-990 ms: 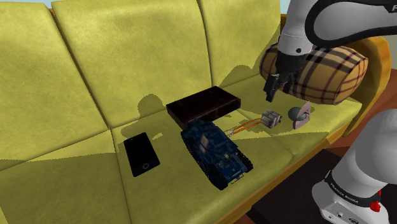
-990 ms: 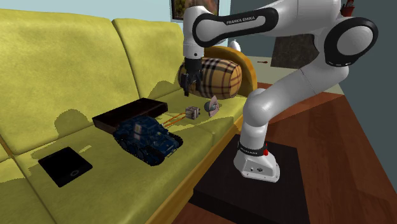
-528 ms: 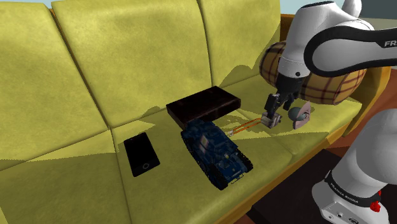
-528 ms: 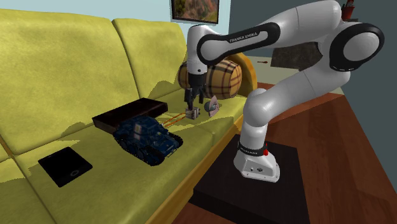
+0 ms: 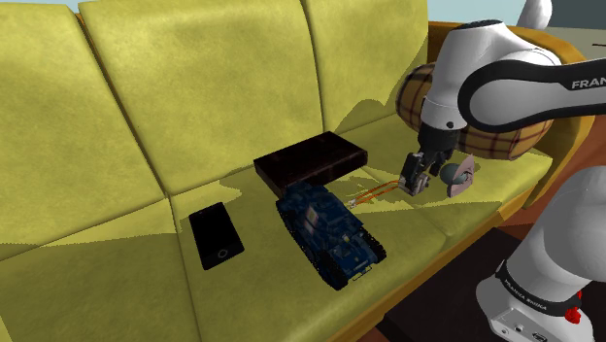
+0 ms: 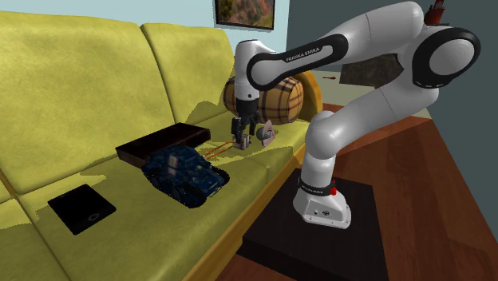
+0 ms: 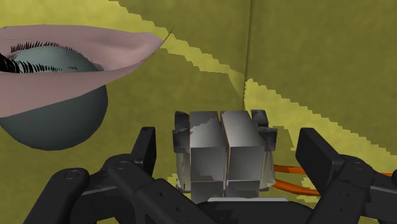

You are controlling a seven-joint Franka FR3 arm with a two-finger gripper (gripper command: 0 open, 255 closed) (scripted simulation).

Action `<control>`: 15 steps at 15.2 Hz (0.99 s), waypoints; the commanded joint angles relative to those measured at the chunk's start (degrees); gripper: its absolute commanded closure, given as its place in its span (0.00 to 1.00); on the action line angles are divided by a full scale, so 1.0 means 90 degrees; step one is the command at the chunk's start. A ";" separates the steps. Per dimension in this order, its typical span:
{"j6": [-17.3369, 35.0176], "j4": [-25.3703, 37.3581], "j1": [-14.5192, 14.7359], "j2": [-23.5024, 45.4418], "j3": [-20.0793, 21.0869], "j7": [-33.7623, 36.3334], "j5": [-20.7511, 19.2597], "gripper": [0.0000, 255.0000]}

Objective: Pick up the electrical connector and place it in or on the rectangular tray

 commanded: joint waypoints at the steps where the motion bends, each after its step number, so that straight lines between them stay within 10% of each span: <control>1: 0.0005 -0.0005 0.0001 -0.0001 0.0001 0.0001 0.0001 0.00; 3: 0.0004 -0.0003 0.0001 0.0000 0.0001 0.0000 0.0001 0.00; 4: 0.0004 -0.0003 0.0001 0.0000 0.0001 0.0000 0.0001 1.00; 15: -0.0187 0.0150 -0.0007 -0.0037 -0.0013 0.0004 -0.0015 1.00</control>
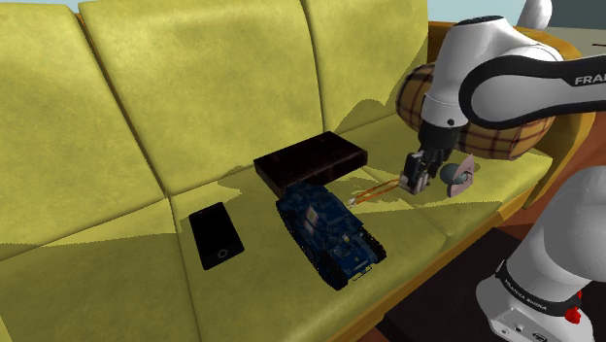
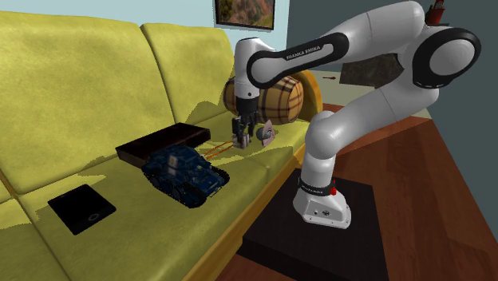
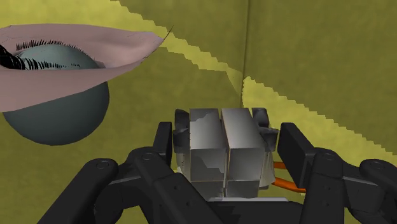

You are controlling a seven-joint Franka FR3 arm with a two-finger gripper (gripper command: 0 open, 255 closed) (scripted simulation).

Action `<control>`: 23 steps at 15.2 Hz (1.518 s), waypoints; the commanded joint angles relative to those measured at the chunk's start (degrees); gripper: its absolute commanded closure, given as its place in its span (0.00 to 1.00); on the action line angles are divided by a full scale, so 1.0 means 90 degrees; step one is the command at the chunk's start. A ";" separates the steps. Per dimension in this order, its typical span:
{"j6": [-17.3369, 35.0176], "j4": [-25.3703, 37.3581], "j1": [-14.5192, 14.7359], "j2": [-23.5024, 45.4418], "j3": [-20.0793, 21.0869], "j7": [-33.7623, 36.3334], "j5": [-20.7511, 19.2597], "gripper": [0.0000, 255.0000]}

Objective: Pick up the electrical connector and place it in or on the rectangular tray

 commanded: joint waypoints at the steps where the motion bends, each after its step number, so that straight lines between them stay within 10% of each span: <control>1: -0.0178 0.0142 -0.0012 -0.0036 -0.0020 -0.0004 -0.0019 1.00; 23: -0.1743 0.2101 -0.0080 0.0356 -0.0101 0.0047 -0.0131 1.00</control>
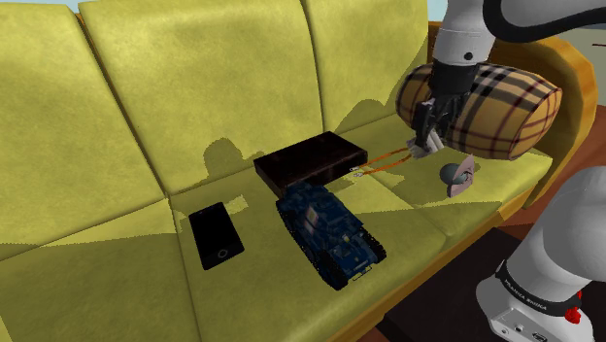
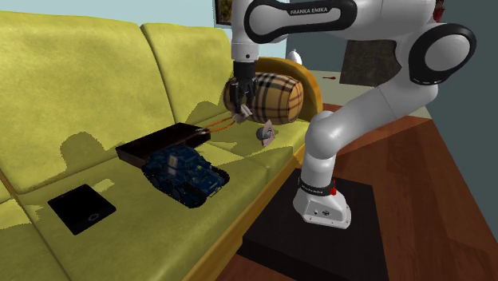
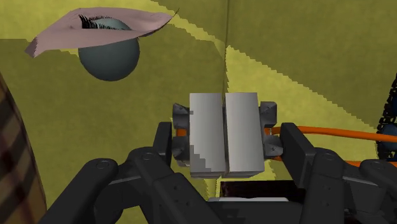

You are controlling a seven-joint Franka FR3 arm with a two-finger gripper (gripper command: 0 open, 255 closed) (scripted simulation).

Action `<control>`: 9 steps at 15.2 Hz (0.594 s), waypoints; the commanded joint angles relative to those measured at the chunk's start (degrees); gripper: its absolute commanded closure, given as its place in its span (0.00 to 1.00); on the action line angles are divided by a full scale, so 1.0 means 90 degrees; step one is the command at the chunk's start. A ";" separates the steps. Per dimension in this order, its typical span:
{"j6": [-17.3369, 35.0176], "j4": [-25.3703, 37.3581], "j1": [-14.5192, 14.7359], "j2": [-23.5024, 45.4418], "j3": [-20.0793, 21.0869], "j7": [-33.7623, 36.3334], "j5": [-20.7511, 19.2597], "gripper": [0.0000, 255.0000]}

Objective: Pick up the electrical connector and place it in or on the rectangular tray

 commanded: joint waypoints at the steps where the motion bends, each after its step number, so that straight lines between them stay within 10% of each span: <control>1: 0.0135 0.0294 -0.0004 0.0427 0.0061 0.0050 0.0025 1.00; 9: 0.0711 0.1897 -0.0090 0.2597 0.0301 0.0250 -0.0005 1.00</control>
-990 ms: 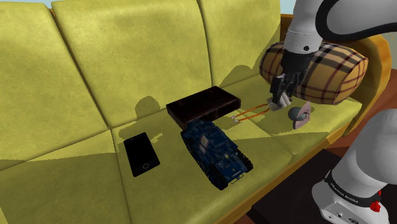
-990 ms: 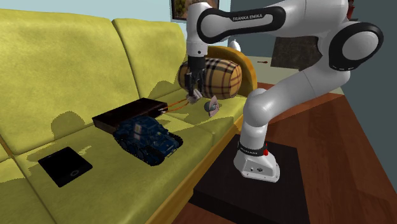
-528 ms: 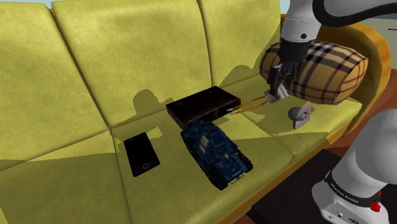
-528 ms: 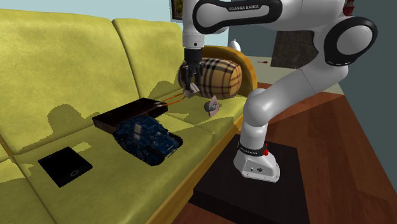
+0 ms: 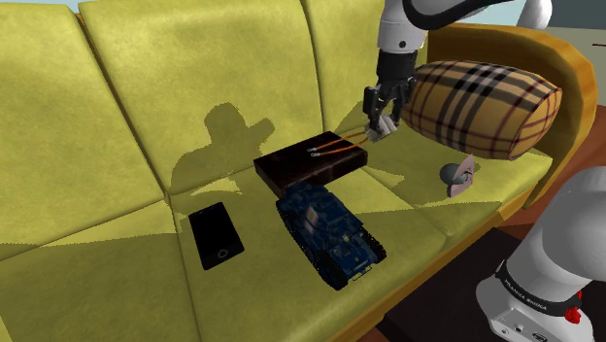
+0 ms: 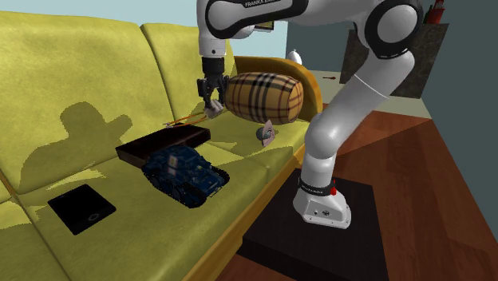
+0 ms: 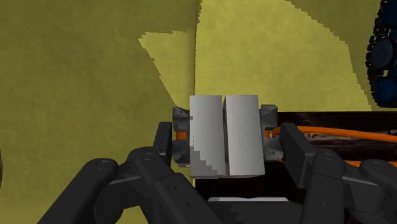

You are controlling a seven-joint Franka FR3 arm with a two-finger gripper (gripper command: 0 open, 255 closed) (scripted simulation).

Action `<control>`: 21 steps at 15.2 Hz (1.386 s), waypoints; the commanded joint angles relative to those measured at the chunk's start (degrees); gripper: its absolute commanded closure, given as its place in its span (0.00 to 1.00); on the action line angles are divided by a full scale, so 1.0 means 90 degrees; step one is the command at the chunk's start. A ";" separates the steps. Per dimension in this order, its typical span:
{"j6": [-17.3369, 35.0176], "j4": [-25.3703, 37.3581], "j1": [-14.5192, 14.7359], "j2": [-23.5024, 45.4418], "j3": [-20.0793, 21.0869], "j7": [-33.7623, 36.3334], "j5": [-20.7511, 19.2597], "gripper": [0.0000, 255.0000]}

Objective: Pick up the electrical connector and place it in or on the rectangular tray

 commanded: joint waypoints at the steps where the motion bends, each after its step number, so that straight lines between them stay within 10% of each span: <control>1: 0.0070 0.0484 -0.0016 0.0549 0.0068 0.0072 -0.0025 1.00; 9: -0.0002 0.2605 -0.0051 0.2604 0.0273 0.0356 -0.0257 1.00; 21: 0.1023 0.1614 -0.0040 0.2638 0.0285 0.0349 -0.0253 1.00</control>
